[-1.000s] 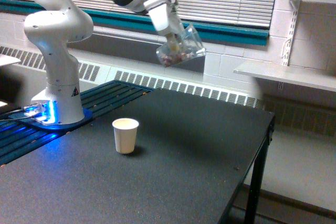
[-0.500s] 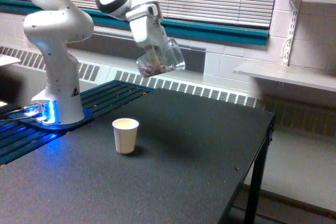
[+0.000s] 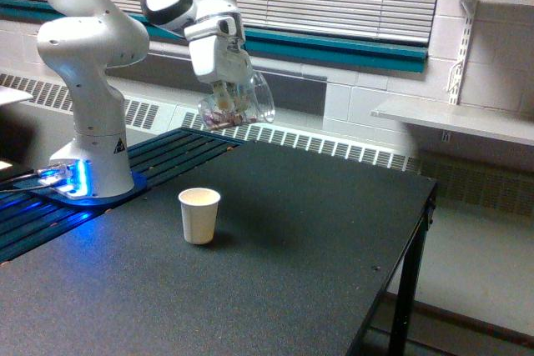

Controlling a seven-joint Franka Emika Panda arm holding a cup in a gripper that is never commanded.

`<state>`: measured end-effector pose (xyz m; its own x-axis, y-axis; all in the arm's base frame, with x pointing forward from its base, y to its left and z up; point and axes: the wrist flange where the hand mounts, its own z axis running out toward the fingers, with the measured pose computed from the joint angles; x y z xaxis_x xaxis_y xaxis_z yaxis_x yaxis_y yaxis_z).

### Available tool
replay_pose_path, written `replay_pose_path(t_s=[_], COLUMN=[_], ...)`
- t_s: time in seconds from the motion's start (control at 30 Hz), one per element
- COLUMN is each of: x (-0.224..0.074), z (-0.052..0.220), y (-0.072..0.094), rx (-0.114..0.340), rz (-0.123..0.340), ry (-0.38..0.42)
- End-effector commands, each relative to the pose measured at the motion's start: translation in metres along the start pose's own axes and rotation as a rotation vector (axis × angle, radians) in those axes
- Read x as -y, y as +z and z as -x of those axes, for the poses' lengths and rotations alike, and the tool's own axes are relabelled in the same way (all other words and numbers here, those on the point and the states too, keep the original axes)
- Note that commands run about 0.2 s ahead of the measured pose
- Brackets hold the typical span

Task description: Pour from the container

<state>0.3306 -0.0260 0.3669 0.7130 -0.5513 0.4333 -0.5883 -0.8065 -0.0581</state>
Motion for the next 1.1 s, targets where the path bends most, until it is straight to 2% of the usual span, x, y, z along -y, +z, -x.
replay_pose_path(t_s=[0.03, 0.73, 1.1], x=[-0.01, -0.032, -0.041], z=[0.01, 0.015, 0.017], y=[0.005, 0.014, 0.014], rx=[0.018, 0.056, 0.054], rz=[0.041, 0.152, 0.205], ry=[0.034, 0.059, 0.071])
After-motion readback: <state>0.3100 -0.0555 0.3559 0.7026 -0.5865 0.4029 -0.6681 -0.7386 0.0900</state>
